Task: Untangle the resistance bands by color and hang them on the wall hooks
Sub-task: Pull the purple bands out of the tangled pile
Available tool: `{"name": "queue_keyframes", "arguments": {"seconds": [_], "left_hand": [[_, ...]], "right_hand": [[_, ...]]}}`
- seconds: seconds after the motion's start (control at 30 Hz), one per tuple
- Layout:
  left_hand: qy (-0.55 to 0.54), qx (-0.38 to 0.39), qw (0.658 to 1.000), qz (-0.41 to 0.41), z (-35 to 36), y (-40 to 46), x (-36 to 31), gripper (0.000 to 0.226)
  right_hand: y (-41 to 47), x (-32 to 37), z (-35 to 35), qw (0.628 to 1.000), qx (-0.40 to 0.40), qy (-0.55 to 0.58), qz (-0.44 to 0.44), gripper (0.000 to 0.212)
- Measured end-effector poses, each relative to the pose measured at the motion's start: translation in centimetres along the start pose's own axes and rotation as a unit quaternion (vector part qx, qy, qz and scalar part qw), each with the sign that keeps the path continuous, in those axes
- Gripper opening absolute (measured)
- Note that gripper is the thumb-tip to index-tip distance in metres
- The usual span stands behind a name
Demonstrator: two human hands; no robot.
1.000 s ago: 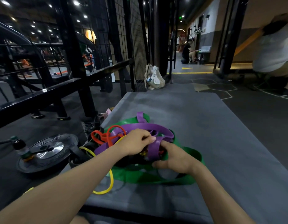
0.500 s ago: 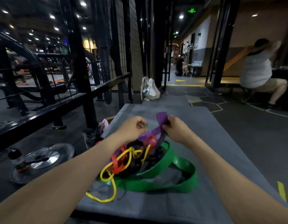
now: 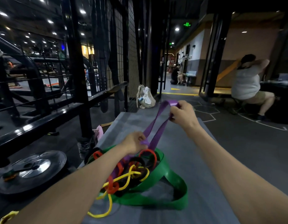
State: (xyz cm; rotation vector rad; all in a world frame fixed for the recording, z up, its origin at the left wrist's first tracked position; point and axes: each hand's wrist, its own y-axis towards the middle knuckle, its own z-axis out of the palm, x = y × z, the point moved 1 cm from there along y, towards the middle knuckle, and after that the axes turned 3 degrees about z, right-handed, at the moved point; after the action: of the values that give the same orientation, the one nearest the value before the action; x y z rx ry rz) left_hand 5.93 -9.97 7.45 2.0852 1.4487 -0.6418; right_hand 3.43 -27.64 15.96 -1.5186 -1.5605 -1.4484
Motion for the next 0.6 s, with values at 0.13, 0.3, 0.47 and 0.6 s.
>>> {"name": "queue_keyframes", "arguments": {"seconds": [0.13,0.3,0.47,0.6], "left_hand": [[0.030,-0.013,0.999,-0.022,-0.2,-0.5,1.9,0.042],[0.101,-0.013,0.994,-0.041,0.5,-0.3,3.8,0.043],[0.137,0.009,0.989,-0.056,1.3,-0.1,5.7,0.042],[0.172,0.017,0.983,-0.059,1.8,0.5,6.9,0.042]], "right_hand": [[0.9,-1.7,-0.1,0.997,-0.066,-0.048,-0.001,0.007],[1.4,-6.7,1.9,0.973,-0.016,-0.229,0.023,0.015],[1.4,-12.4,2.0,0.908,0.042,-0.411,0.067,0.029],[0.8,-13.8,3.3,0.878,0.085,-0.472,-0.005,0.036]]}}
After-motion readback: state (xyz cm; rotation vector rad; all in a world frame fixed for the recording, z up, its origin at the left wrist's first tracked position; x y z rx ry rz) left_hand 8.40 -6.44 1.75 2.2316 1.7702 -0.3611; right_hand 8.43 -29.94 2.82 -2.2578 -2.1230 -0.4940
